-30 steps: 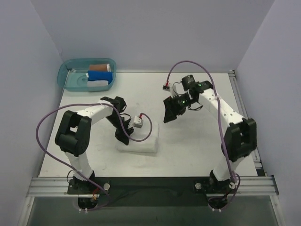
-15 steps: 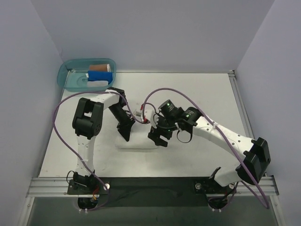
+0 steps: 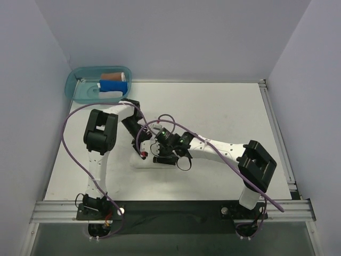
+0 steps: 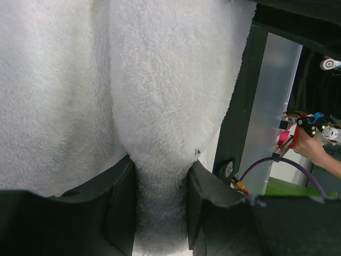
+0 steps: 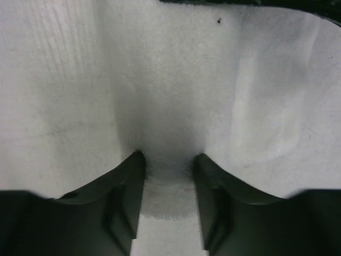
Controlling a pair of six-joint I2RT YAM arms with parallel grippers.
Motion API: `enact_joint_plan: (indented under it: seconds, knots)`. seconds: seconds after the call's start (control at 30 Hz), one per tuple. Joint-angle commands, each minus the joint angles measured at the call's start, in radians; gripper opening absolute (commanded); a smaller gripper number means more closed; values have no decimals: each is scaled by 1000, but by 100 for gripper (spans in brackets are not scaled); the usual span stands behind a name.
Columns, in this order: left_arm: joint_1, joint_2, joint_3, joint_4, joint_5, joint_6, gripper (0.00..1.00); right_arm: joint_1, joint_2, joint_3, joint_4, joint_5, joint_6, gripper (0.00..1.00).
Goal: Roll the towels
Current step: Roll the towel
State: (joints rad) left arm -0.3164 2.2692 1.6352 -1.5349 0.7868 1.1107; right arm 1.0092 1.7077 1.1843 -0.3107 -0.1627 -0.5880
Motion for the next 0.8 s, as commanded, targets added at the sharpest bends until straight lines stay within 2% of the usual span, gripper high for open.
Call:
enact_joint_plan:
  seconds: [0.0, 0.03, 0.07, 0.13, 0.17, 0.23, 0.3, 0.43, 0.67, 0.77]
  knots:
    - [17, 61, -18, 93, -159, 37, 37, -7, 46, -23, 35, -56, -15, 31]
    - [26, 53, -24, 93, -155, 35, 38, -14, 68, -26, 30, -76, -12, 25]
    - [33, 46, -32, 97, -152, 26, 38, -35, 81, -25, 21, -99, -9, 13]
    - [63, 1, -57, 136, -143, 11, 40, -56, 122, 0, -31, -167, 7, 2]
    - [75, -19, -89, 150, -136, 0, 43, -84, 133, 9, -72, -223, 5, 0]
    - [108, -68, -109, 160, -98, -6, 48, -107, 170, 46, -117, -277, 11, 0]
    - [169, -102, -127, 160, -51, -6, 60, -142, 196, 73, -190, -332, 11, 0]
    - [287, -233, -163, 170, 67, 21, 68, -176, 266, 144, -292, -483, 11, 0]
    - [488, -416, -182, 188, 225, 0, 70, -192, 374, 235, -407, -554, 27, 0]
    - [522, -563, -286, 255, 235, 4, 72, -214, 443, 310, -493, -596, 25, 0]
